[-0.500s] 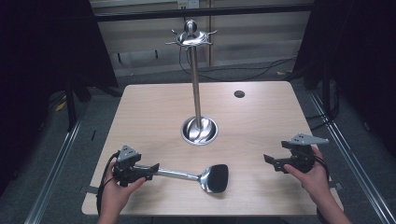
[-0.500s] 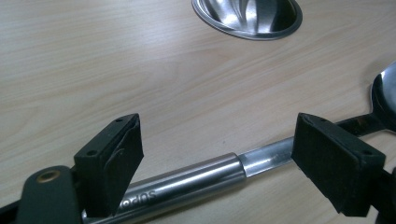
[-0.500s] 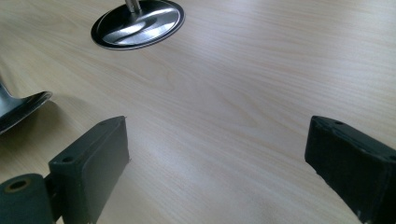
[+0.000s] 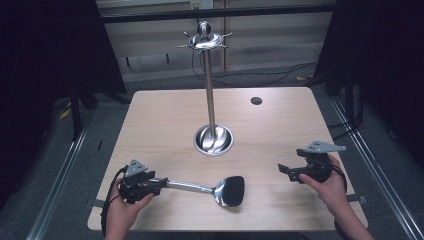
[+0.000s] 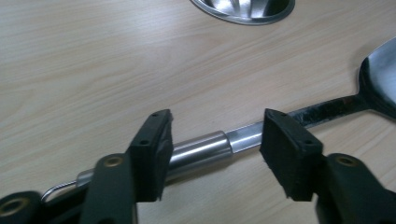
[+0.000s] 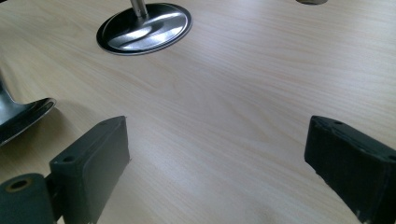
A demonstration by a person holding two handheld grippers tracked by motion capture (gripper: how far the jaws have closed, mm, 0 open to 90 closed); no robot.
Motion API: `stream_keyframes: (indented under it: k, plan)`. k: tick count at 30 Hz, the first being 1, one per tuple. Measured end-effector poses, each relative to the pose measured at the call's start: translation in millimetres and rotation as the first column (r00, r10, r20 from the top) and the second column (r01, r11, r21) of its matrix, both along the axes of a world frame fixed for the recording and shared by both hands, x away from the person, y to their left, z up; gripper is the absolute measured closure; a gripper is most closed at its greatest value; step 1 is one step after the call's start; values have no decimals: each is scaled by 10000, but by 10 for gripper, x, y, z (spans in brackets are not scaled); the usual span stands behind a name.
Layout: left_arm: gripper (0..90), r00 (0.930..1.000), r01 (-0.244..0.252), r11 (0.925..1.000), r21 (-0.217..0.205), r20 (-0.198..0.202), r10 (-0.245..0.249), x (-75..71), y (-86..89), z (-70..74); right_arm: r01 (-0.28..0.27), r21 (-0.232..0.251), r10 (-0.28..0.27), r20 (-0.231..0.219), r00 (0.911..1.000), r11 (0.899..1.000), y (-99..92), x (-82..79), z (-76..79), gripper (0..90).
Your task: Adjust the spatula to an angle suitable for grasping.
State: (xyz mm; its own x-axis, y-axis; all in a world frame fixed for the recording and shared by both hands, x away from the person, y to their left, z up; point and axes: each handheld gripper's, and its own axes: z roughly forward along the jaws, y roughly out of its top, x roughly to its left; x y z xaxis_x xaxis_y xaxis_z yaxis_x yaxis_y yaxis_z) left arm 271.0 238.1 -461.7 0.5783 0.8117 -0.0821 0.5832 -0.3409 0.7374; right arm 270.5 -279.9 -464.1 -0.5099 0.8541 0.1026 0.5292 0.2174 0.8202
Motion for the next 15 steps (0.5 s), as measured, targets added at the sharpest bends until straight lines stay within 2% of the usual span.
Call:
stream_keyframes:
  k: [1, 2, 3, 4, 5, 7, 8, 9, 10, 13, 15]
  plan:
    - [521, 9999, -59, 10000, -30, -91, 58, -12, -7, 2, -24, 9, 24, -30, 10000, 10000, 9, 4, 1, 62]
    - [578, 9999, 14, 9999, 149, -127, -12, -17, 8, 15, -74, -32, 74, -13, 10000, 10000, 17, 10, 1, 62]
    - [601, 9999, 14, 9999, 149, -127, -12, -17, 8, 15, -74, -32, 74, -13, 10000, 10000, 17, 10, 1, 62]
    - [601, 9998, 33, 10000, -23, -174, -34, -31, 13, 20, -87, -45, 87, 16, 10000, 10000, 25, 16, 2, 62]
    - [651, 9998, -27, 10000, -40, -205, 26, -43, 14, 24, -131, -49, 131, 9, 9999, 9999, 34, 21, 4, 62]
    - [727, 9996, 99, 9999, 129, -260, -96, -59, 33, 34, -149, -1, 149, 51, 9999, 9999, 57, 40, 8, 62]
    - [764, 9994, -9, 10000, 44, -345, 11, -72, 25, 33, -147, -2, 147, 45, 9999, 9999, 64, 45, 11, 62]
    - [809, 9992, 2, 9998, 183, -397, 6, -90, 32, 37, -237, -6, 237, 90, 9997, 9997, 81, 57, 10, 63]
    - [838, 9992, 2, 9998, 183, -397, 6, -90, 32, 37, -237, -6, 237, 90, 9997, 9997, 81, 57, 10, 63]
    - [895, 9972, -78, 9999, 109, -747, 86, -120, 43, 35, -327, -24, 327, 103, 9994, 9995, 127, 89, 10, 63]
    - [900, 9969, -89, 9997, 221, -777, 106, -129, 39, 30, -373, -46, 373, 107, 9992, 9993, 136, 94, 10, 63]
